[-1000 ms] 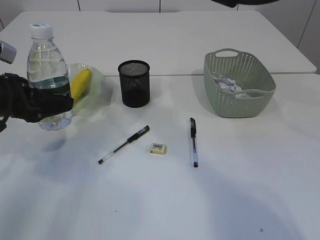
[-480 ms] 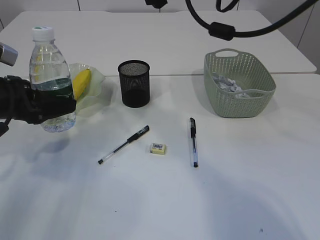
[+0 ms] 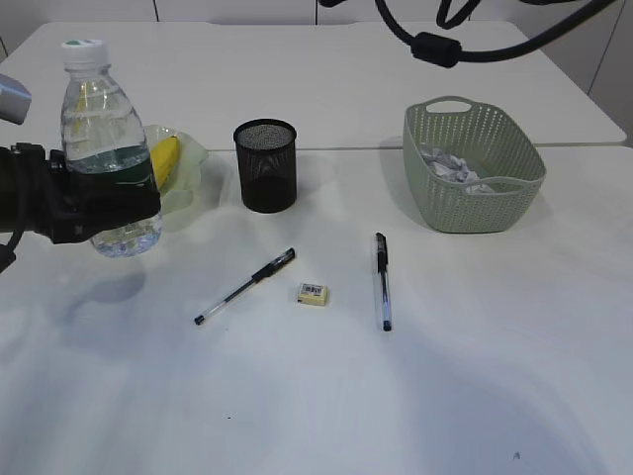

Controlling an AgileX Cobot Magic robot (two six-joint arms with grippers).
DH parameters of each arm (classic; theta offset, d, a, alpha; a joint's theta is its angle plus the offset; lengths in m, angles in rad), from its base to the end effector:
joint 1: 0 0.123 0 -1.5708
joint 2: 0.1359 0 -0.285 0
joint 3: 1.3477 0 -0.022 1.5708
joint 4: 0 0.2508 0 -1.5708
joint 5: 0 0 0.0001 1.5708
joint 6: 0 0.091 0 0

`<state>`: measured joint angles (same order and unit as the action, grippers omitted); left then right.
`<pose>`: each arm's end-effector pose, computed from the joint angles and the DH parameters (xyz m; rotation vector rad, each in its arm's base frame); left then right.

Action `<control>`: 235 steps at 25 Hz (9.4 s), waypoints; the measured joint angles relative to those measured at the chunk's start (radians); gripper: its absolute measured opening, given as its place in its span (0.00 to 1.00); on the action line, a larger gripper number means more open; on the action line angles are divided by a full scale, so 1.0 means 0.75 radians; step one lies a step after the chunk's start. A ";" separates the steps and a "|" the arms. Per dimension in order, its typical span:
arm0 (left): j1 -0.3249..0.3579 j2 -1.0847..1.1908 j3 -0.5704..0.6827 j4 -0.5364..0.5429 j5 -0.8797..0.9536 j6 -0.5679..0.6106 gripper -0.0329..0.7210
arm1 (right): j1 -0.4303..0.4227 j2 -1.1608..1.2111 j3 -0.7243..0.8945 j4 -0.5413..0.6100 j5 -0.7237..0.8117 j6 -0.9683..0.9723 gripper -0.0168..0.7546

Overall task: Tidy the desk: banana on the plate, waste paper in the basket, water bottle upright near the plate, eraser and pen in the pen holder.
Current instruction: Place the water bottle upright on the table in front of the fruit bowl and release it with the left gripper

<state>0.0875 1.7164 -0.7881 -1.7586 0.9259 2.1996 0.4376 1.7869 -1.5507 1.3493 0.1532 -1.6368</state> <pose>0.3144 -0.0442 0.1929 0.7185 1.8603 -0.7089 0.3910 0.1980 0.3587 -0.7264 1.6006 0.2385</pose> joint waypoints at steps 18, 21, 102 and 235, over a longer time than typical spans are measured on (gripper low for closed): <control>0.089 0.000 0.000 0.003 0.003 0.096 0.49 | -0.005 0.002 0.260 0.205 -0.526 -0.002 0.74; 0.134 0.000 0.000 0.003 0.004 0.118 0.49 | -0.005 0.002 0.275 0.204 -0.526 -0.002 0.74; 0.154 0.603 -0.212 -0.027 0.209 0.693 0.49 | -0.005 0.064 0.287 -0.012 -0.506 -0.002 0.71; 0.085 0.692 -0.337 -0.049 0.252 0.588 0.69 | -0.005 0.064 0.287 -0.065 -0.544 0.003 0.71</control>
<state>0.1515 2.2355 -1.0406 -1.7950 1.1151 2.6406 0.4339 1.8353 -1.3352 1.3006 -0.2545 -1.6347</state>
